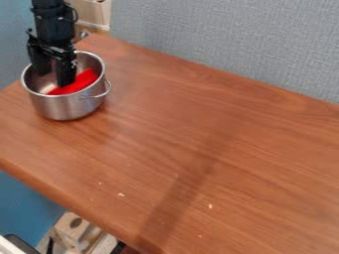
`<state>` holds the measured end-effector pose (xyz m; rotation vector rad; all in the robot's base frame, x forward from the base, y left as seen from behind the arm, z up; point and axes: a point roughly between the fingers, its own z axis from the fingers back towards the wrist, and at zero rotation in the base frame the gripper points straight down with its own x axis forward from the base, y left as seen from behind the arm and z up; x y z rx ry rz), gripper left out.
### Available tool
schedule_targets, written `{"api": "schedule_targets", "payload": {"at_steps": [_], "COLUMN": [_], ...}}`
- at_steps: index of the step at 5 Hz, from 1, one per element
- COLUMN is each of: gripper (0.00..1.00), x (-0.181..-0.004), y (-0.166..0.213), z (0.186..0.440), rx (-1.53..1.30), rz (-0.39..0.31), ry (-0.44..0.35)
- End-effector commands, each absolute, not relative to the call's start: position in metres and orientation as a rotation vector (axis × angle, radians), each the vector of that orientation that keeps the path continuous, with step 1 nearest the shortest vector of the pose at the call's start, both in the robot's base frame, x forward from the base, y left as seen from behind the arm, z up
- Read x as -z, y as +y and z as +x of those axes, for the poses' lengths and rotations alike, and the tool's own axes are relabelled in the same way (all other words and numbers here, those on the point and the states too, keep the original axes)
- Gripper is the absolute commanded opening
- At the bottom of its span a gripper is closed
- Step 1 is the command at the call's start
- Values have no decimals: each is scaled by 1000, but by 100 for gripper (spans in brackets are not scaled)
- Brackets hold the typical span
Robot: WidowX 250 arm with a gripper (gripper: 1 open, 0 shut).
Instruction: Put the red object in the metal pot
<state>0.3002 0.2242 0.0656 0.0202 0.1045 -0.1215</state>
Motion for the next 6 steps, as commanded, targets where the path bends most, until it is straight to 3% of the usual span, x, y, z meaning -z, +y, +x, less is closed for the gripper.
{"api": "schedule_targets", "payload": {"at_steps": [1,6], "gripper": [100,100], "x": [-85,-87], "y": [220,212], "z": [304,305], "rx": [121,111], "rz": [55,46], "ry": [55,33]}}
